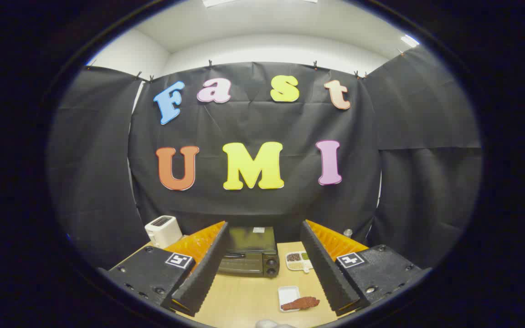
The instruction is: Open the toaster oven, put the food inside, and close the toaster oven door.
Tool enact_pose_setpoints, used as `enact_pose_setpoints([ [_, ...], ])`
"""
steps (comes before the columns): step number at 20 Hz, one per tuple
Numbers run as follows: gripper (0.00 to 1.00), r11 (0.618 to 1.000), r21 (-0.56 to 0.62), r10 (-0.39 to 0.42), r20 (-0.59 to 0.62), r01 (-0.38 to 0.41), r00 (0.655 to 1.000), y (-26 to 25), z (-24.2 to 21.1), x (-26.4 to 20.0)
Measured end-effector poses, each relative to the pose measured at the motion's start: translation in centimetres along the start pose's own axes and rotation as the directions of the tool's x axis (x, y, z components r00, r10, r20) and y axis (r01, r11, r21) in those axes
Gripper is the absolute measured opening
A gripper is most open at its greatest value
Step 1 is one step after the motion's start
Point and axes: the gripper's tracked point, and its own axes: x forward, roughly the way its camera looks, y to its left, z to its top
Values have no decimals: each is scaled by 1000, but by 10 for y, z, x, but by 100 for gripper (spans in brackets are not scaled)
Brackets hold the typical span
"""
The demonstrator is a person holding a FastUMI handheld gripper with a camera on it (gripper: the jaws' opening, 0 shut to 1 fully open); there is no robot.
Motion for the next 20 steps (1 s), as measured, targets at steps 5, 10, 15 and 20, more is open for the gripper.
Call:
enact_pose_setpoints([
  [5,100,1000,-6,-8,24,8,1000,19,5,-1],
  [10,100,1000,-11,-2,40,2,999,28,11,-6],
  [15,100,999,-36,15,44,-13,999,39,15,-8],
  [20,100,999,-26,40,42,-38,998,56,8,15],
])
